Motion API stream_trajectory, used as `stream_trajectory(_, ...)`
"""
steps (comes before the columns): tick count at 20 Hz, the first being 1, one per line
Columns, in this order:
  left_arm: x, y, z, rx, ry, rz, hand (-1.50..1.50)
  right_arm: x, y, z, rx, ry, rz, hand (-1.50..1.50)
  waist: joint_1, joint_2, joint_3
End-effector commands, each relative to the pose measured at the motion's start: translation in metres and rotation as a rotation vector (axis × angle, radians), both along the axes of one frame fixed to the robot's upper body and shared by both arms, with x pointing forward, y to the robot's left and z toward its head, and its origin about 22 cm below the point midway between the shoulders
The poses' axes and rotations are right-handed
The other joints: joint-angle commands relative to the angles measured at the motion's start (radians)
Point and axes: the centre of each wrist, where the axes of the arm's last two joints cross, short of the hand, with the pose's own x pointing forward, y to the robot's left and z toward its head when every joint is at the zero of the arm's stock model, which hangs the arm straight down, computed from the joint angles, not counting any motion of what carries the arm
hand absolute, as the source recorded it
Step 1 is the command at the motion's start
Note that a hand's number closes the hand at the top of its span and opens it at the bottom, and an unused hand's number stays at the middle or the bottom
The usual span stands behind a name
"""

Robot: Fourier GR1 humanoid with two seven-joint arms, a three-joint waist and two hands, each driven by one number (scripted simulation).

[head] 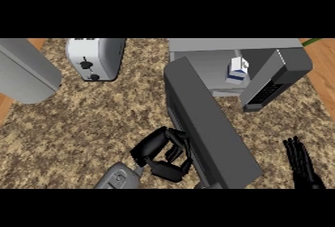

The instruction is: Pick up the milk, place it into the microwave and close the microwave

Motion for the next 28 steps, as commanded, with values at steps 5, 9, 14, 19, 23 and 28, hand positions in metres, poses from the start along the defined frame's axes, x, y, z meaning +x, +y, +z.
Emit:
stream_trajectory(5, -0.005, -0.027, -0.047, -0.041, -0.075, 0.093, 1.5, -0.026, -0.016, 0.046, 0.047, -0.072, 0.105, -1.5, -0.031, 0.007, -0.002)
stream_trajectory(9, 0.002, -0.04, -0.046, -0.035, -0.077, 0.108, 1.5, -0.009, 0.009, 0.069, 0.071, -0.117, 0.168, -1.5, -0.056, 0.014, -0.003)
stream_trajectory(14, -0.001, -0.049, -0.047, -0.023, 0.014, 0.095, 1.5, -0.011, 0.013, 0.092, 0.056, -0.142, 0.214, -1.5, -0.085, 0.018, -0.004)
stream_trajectory(19, 0.0, -0.065, -0.03, -0.126, -0.031, 0.112, 1.5, -0.005, 0.015, 0.103, 0.073, -0.147, 0.264, -1.5, -0.113, 0.026, -0.005)
stream_trajectory(23, 0.001, -0.071, -0.02, -0.19, -0.042, 0.175, 1.5, -0.006, 0.009, 0.115, 0.047, -0.117, 0.322, -1.5, -0.133, 0.03, -0.006)
stream_trajectory(28, 0.015, -0.073, -0.007, -0.243, -0.074, 0.324, 1.5, 0.001, 0.006, 0.137, -0.017, -0.161, 0.341, -1.5, -0.153, 0.034, -0.006)
